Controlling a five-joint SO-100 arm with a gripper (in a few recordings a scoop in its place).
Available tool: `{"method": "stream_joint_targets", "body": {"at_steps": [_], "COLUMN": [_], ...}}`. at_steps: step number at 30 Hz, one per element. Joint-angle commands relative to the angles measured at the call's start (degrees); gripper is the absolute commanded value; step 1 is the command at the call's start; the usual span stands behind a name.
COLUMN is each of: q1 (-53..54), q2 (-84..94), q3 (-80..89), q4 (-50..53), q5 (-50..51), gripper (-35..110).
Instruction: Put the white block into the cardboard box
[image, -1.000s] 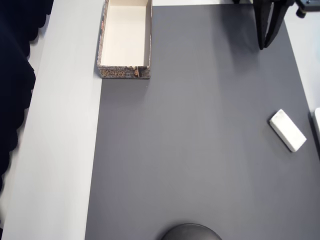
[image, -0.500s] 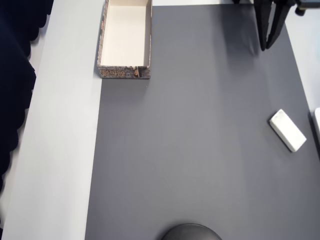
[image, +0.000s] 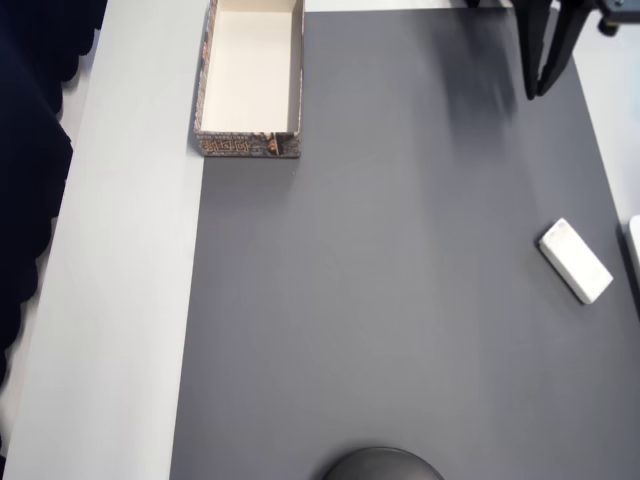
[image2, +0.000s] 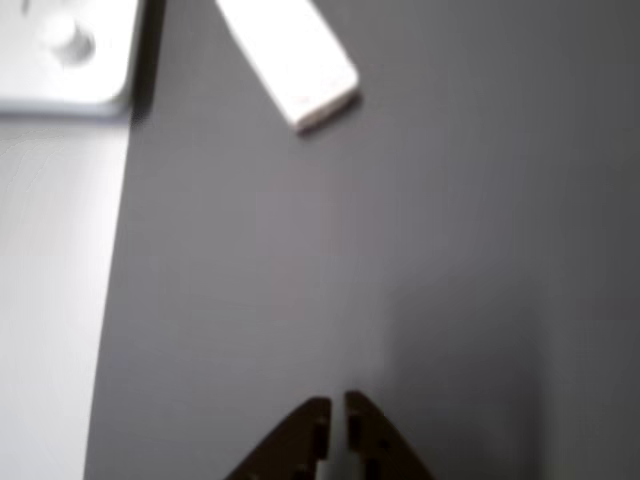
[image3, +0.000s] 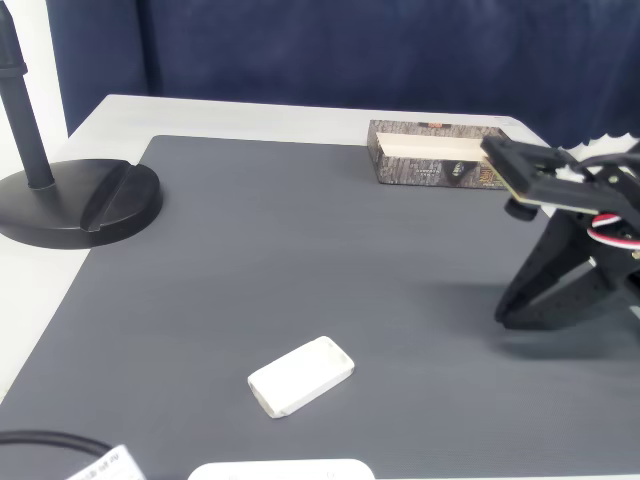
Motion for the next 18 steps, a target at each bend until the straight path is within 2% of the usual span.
{"method": "stream_joint_targets", "body": {"at_steps": [1,7,18], "q1": [0.09,-1.58,-2.99], "q2": [-9.05,-24.7,-51.24], "q3": [-11.07,-21.53,-46.32], "q4": [-1.49,-5.27,-3.43], "q5": [0.26,0.62,3.25], "gripper": [-2,-2,-2]}}
